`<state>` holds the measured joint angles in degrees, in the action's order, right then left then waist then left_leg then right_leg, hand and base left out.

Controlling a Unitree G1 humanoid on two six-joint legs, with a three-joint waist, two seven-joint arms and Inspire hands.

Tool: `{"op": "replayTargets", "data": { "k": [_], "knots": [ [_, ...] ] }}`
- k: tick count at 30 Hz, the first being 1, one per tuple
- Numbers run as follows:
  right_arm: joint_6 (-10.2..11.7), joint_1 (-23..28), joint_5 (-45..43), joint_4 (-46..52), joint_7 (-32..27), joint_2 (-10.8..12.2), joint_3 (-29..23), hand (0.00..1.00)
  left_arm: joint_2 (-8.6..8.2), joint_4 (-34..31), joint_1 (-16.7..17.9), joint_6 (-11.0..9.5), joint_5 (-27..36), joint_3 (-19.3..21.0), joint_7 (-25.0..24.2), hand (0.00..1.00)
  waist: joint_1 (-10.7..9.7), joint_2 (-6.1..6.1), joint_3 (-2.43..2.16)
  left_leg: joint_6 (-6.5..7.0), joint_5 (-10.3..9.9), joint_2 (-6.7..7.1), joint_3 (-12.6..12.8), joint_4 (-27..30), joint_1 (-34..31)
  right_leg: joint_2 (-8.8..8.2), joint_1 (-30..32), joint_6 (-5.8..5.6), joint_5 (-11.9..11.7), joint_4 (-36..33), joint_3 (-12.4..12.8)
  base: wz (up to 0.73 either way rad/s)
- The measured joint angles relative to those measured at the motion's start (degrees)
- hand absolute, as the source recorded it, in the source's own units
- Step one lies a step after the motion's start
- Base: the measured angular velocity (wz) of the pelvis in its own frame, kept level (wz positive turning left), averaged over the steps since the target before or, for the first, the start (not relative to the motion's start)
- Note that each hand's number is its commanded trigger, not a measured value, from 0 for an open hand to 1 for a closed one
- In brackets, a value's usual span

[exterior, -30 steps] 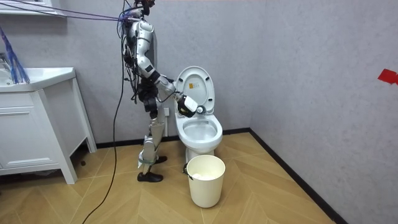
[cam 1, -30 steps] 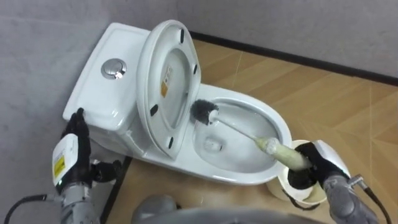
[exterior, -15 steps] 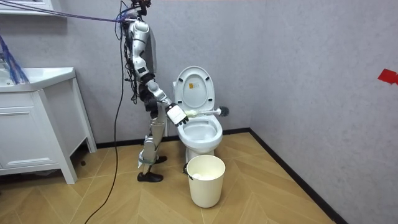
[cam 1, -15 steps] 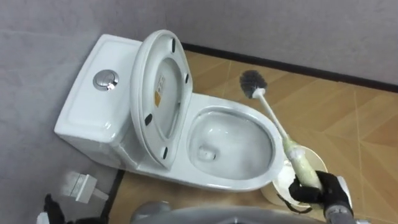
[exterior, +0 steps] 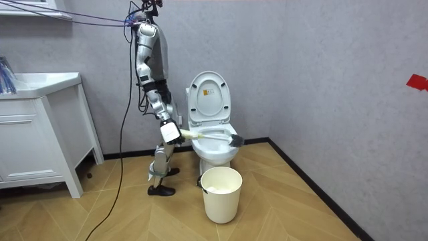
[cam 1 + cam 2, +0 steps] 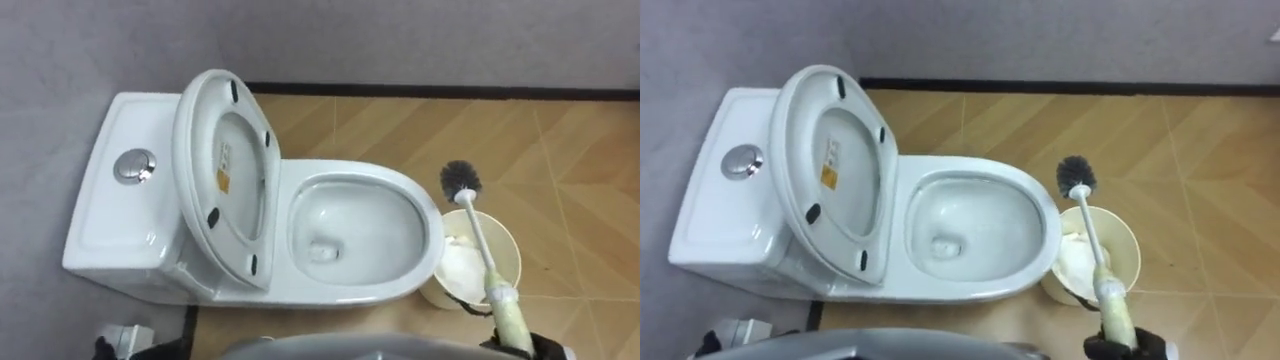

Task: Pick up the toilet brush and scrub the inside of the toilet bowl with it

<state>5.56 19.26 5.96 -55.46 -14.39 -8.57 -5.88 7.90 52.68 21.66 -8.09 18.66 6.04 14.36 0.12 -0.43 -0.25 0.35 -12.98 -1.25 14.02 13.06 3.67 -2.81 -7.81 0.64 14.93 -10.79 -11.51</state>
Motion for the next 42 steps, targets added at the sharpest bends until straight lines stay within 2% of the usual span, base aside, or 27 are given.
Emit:
{"op": "replayTargets", "data": {
  "k": [3, 4, 5, 6, 7, 11, 14, 17, 19, 27, 34, 40, 42],
  "knots": [
    [-0.15, 0.46, -2.11, 0.0, 0.04, 0.04, -0.01, 1.0, -0.04, 0.29, -1.24, 1.17, -5.33, 0.03, -1.56, 0.0, -1.02, -0.03, 0.0, -0.02, -0.01, 0.1, 0.18, -0.09, 0.18, -0.01, 0.04, 0.01, -0.01, 0.0, 0.36, -0.07],
    [-0.15, 0.43, -2.6, 0.0, 0.0, 0.04, -0.01, 1.0, 0.0, 0.6, -1.86, 1.41, -8.37, -0.07, -1.69, 0.0, -1.4, 0.13, 0.12, -0.02, -0.02, 0.2, 0.27, -0.29, 0.28, -0.02, 0.06, 0.0, -0.01, -0.01, 0.41, -0.05],
    [-0.16, 0.3, -2.32, -0.02, -0.15, 0.04, 0.04, 0.61, 0.02, 1.27, -2.86, 1.66, -10.74, -0.46, -1.71, 0.0, -1.58, 0.12, 0.15, -0.02, -0.01, 0.16, 0.39, -0.44, 0.43, -0.03, 0.06, -0.01, -0.01, -0.02, 0.54, -0.06],
    [-0.21, 0.19, -2.18, -0.14, -0.3, 0.04, 0.11, 0.08, 0.02, 1.51, -3.37, 1.83, -11.68, -0.78, -1.72, 0.0, -1.64, 0.12, 0.15, -0.02, -0.01, 0.16, 0.48, -0.47, 0.5, -0.04, 0.05, -0.01, -0.01, -0.03, 0.68, -0.09],
    [-0.4, 0.04, -2.12, -0.67, -0.46, 0.06, 0.12, 0.0, 0.0, 1.8, -3.83, 2.08, -13.41, -1.57, -1.74, 0.0, -1.88, 0.21, 0.22, -0.01, -0.02, 0.16, 0.86, -0.5, 0.61, -0.05, 0.05, -0.01, -0.02, -0.05, 0.92, -0.13],
    [-0.81, -0.49, -1.95, -2.59, -0.53, 0.07, 0.1, 0.0, -0.23, 2.39, -4.41, 3.96, -17.33, -1.79, -2.4, 0.0, -2.63, 0.15, 0.25, -0.01, -0.02, 0.1, 1.69, -0.97, 1.14, 0.05, 0.09, -0.04, -0.01, -0.01, 2.09, -0.11],
    [-2.04, -0.62, -2.04, -4.75, -1.38, 0.28, 0.0, 0.0, -0.23, 2.61, -4.38, 5.14, -18.73, -1.76, -2.7, 0.0, -3.11, 0.07, 0.25, -0.01, -0.02, 0.1, 1.77, -0.98, 1.14, 0.03, 0.16, -0.06, -0.02, -0.02, 2.31, -0.01],
    [-3.85, -1.27, -2.5, -7.13, -2.0, 0.38, -0.03, 0.0, -0.3, 2.75, -4.47, 5.39, -20.66, -1.73, -2.78, 0.0, -3.09, -0.13, 0.16, -0.02, 0.0, 0.16, 2.48, -1.39, 1.64, 0.15, 0.25, -0.06, -0.02, -0.11, 3.13, -0.12],
    [-4.31, -1.14, -2.41, -7.17, -2.13, 0.41, -0.03, 0.0, -0.33, 3.48, -4.44, 5.69, -21.01, -1.73, -2.84, 0.0, -3.2, -0.09, 0.22, -0.02, 0.0, 0.17, 2.68, -1.44, 1.79, 0.19, 0.25, -0.06, -0.02, -0.12, 3.46, -0.11],
    [-4.63, -2.56, -1.64, -9.44, -1.42, 0.6, 0.0, 0.0, -0.3, 4.87, -4.64, 7.21, -22.11, -1.53, -3.86, 0.0, -3.07, -0.88, 0.46, -0.03, -0.01, 0.23, 2.68, -1.72, 2.6, 0.19, -0.43, -0.13, -0.02, 0.17, 3.49, 0.0],
    [-6.33, -2.82, -1.5, -9.55, 0.71, 1.24, -0.04, 0.0, -0.3, 5.99, -4.62, 8.25, -23.31, -1.37, -3.93, 0.0, -3.08, -0.85, 0.45, -0.02, -0.01, 0.31, 2.48, -1.71, 2.63, 0.22, -0.48, -0.14, -0.03, 0.21, 3.48, 0.0],
    [-6.47, -2.98, -1.78, -9.65, 0.91, 1.3, -0.05, 0.0, -0.3, 6.97, -4.89, 9.34, -23.47, -1.32, -3.93, 0.0, -3.08, -0.86, 0.43, -0.02, -0.01, 0.3, 2.38, -1.71, 2.75, 0.16, -0.55, -0.15, -0.03, 0.13, 3.47, 0.0],
    [-6.6, -3.21, -1.98, -10.05, 1.27, 1.29, -0.13, 0.0, -0.3, 7.01, -4.82, 9.58, -25.41, -1.3, -3.93, 0.0, -3.06, -0.86, 0.43, -0.02, -0.01, 0.26, 2.39, -1.71, 2.87, 0.16, -0.65, -0.15, -0.03, 0.08, 3.5, 0.0]
  ]
}}
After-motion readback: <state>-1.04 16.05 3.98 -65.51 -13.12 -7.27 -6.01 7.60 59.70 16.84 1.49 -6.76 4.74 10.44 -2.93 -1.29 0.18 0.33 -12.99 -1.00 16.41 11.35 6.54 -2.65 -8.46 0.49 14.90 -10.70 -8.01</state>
